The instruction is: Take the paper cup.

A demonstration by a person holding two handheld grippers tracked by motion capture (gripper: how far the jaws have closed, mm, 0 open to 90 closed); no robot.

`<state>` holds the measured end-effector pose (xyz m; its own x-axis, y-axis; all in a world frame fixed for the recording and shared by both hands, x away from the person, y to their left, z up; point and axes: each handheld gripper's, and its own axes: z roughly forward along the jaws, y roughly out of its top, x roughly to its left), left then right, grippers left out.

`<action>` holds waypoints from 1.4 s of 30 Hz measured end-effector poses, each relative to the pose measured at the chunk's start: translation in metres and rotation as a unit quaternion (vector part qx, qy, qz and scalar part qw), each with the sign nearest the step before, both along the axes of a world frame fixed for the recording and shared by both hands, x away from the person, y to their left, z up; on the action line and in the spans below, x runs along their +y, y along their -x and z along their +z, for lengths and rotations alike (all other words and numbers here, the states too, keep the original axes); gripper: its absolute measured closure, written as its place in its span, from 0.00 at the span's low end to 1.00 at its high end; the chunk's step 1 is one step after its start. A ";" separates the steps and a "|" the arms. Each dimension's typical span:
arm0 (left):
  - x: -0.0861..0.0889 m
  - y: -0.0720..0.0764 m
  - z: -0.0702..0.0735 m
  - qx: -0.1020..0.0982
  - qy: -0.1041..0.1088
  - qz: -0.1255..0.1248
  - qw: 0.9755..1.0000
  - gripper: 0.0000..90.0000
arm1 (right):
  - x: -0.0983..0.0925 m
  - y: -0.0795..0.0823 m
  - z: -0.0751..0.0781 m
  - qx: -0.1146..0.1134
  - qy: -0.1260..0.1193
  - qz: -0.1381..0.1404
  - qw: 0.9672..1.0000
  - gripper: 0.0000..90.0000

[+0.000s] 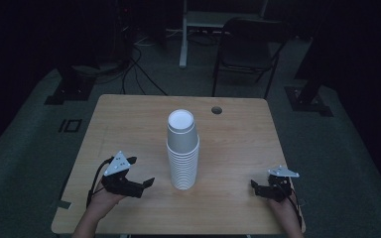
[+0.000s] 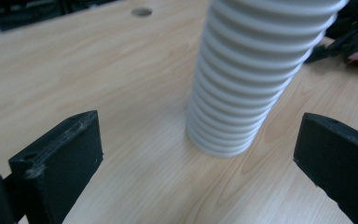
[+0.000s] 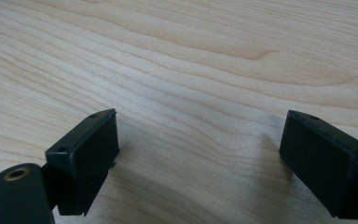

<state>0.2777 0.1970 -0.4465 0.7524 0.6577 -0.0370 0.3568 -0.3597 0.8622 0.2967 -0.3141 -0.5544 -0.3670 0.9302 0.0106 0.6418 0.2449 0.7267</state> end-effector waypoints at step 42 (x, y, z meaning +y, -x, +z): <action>-0.062 -0.030 0.067 -0.058 0.050 -0.098 0.992 0.02 | 0.000 0.000 0.000 0.000 0.000 0.000 1.000 0.12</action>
